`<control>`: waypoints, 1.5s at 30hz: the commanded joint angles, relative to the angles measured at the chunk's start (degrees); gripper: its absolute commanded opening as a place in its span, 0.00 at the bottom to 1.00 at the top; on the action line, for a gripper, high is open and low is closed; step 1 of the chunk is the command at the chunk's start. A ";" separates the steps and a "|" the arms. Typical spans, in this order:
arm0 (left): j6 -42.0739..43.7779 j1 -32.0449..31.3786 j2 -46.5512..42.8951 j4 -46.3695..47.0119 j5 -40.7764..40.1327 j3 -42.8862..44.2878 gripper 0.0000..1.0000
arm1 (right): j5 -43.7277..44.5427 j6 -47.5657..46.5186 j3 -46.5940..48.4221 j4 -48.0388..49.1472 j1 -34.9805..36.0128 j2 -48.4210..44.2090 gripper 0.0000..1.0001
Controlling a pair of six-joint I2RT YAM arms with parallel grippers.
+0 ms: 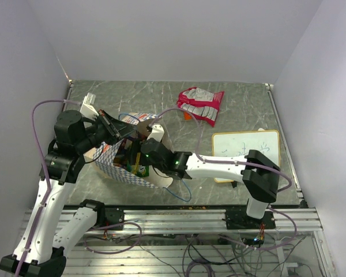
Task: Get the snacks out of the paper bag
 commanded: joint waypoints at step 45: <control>3.06 -0.55 2.21 -2.06 -7.84 4.21 0.07 | -23.43 -23.60 0.51 -5.33 -3.26 -25.22 0.00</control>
